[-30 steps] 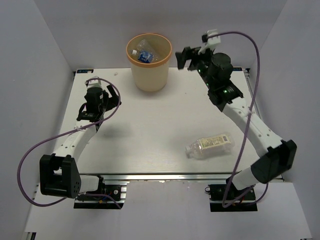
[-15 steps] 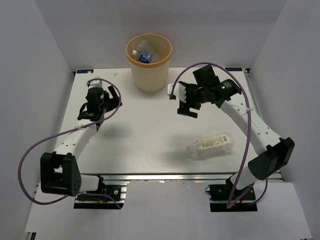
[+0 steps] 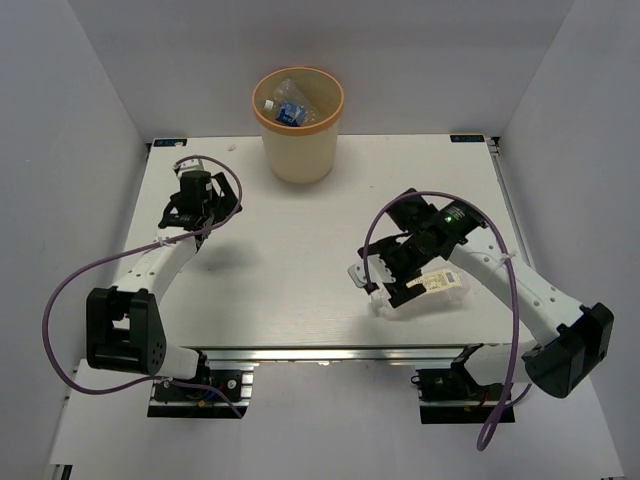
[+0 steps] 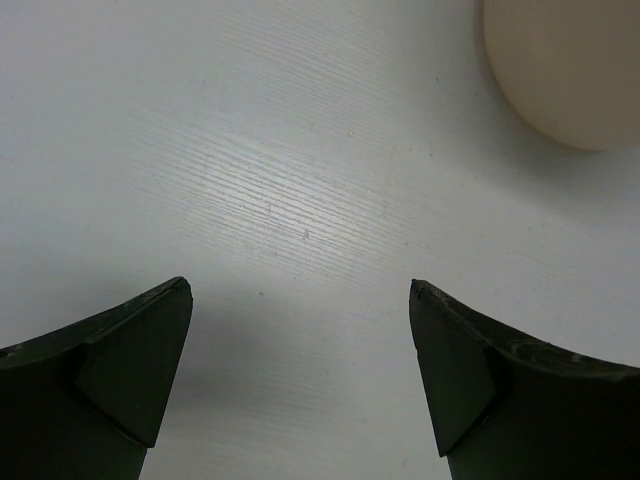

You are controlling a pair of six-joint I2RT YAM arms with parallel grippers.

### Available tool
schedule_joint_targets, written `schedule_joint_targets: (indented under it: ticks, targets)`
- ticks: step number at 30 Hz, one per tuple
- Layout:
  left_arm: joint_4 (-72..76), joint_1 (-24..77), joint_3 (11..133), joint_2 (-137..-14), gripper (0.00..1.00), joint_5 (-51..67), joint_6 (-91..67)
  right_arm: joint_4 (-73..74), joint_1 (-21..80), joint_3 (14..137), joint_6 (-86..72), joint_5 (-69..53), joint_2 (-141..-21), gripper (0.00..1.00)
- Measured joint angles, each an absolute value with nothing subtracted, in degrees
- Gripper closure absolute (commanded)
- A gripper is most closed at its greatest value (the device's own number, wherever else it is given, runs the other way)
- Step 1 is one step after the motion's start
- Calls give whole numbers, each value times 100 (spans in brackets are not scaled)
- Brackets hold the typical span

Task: Put the plastic bottles in the bin

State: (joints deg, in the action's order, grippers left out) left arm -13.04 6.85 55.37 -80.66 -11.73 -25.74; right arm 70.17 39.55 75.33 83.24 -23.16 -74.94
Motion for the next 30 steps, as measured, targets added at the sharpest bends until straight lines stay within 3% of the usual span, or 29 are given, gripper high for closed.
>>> schedule_joint_targets:
  ticks: [6,20,30]
  targets:
    - [-1385,685,5588,-8068,2,-1363,-2580,6971,4195,7067,8333,-2268,-7948,11]
    - [-1472,685,5588,-8239,2,-1645,-2536,5142,4525,6434,6761,-1168,-8755,11]
    - [-1479,685,5588,-8246,2,-1822,-2488,5098,4825,6302,6613,-913,-9083,11]
